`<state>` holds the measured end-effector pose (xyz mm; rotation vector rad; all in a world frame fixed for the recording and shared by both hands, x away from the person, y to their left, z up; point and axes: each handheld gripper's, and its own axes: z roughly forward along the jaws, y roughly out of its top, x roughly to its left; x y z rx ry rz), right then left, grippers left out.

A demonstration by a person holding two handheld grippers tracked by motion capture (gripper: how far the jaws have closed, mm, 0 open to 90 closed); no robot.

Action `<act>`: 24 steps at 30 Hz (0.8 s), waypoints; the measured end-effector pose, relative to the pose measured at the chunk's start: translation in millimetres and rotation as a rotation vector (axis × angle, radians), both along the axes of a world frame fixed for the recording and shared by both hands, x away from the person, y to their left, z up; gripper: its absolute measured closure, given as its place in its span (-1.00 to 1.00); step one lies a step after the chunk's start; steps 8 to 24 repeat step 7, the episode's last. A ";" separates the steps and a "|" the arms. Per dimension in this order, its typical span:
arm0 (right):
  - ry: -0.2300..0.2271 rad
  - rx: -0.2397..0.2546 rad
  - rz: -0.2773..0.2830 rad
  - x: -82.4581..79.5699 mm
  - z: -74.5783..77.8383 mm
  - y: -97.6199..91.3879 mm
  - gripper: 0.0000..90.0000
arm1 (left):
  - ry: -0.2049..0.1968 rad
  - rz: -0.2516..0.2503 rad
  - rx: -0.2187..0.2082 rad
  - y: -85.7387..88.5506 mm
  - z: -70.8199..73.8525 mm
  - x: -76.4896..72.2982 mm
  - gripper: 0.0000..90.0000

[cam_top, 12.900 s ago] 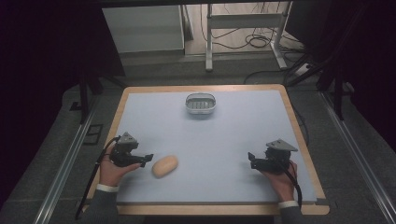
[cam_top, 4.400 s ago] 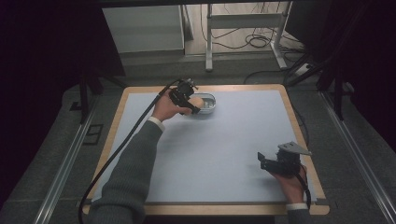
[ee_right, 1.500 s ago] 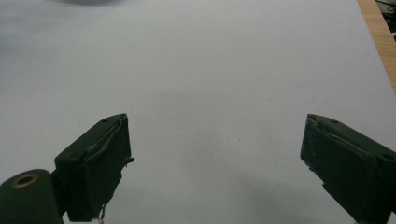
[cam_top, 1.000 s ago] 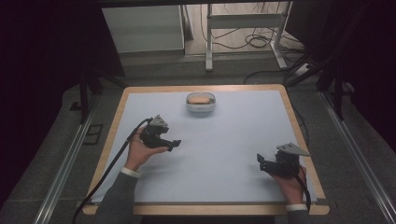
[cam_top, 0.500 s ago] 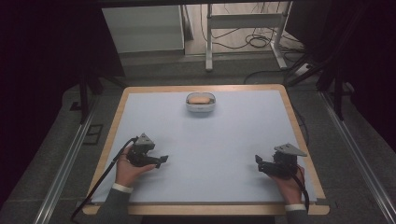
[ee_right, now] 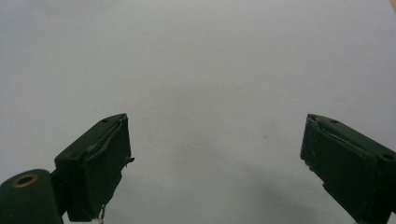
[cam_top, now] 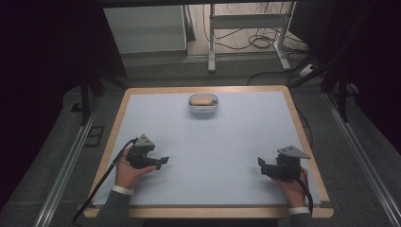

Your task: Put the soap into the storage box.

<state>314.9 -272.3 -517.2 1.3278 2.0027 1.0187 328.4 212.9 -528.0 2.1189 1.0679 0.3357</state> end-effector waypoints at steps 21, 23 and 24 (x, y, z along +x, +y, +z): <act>0.004 0.003 0.003 0.9 -1.3 -1.1 -0.81 | 0.001 0.001 -0.001 -0.3 0.6 0.1 -0.58; 0.004 0.003 0.003 0.9 -1.3 -1.1 -0.81 | 0.001 0.001 -0.001 -0.3 0.6 0.1 -0.58; 0.004 0.003 0.003 0.9 -1.3 -1.1 -0.81 | 0.001 0.001 -0.001 -0.3 0.6 0.1 -0.58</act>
